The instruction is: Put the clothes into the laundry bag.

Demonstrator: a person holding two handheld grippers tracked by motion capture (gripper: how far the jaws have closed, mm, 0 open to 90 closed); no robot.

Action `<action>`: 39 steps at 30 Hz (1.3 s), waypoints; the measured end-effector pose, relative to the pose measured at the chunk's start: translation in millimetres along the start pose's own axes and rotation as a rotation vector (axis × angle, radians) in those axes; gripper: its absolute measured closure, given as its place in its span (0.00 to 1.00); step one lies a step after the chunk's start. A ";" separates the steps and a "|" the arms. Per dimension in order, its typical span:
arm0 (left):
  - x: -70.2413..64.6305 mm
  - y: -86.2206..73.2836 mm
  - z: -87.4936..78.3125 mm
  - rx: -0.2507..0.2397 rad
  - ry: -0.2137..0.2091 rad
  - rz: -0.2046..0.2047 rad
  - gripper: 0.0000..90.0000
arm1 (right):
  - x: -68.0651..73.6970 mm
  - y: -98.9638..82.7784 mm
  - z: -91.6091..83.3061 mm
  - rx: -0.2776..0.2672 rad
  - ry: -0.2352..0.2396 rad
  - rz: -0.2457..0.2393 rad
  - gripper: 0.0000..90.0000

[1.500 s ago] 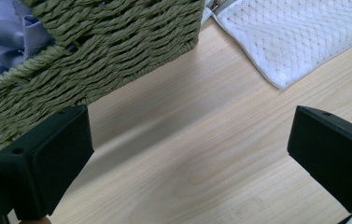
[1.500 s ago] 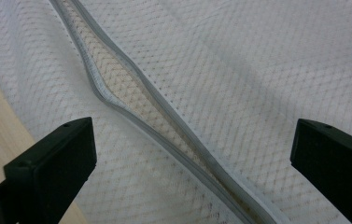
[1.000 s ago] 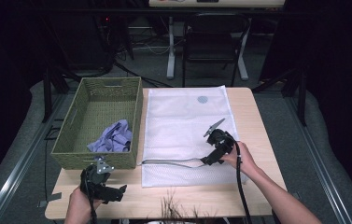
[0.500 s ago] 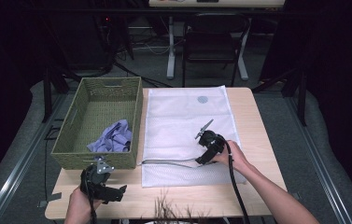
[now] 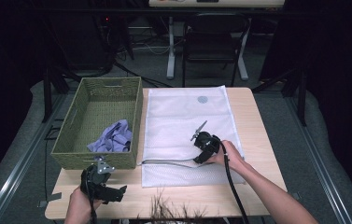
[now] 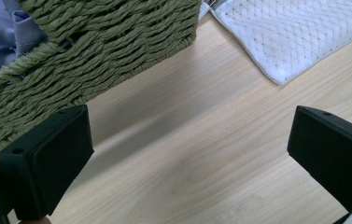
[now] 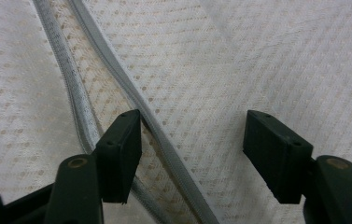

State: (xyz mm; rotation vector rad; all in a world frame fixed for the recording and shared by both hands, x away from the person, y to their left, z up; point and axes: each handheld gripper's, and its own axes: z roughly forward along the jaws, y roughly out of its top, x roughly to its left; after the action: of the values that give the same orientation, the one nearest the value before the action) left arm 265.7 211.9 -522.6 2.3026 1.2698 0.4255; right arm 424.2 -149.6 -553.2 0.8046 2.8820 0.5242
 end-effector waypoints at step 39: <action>-0.4 0.1 0.6 0.004 0.010 0.005 0.00 | 2.9 8.3 -0.8 0.006 0.008 -0.021 0.93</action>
State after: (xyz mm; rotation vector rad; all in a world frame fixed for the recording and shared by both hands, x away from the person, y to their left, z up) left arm 265.9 211.4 -523.1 2.3105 1.2713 0.4365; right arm 425.6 -141.7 -549.5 0.7744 2.8979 0.5175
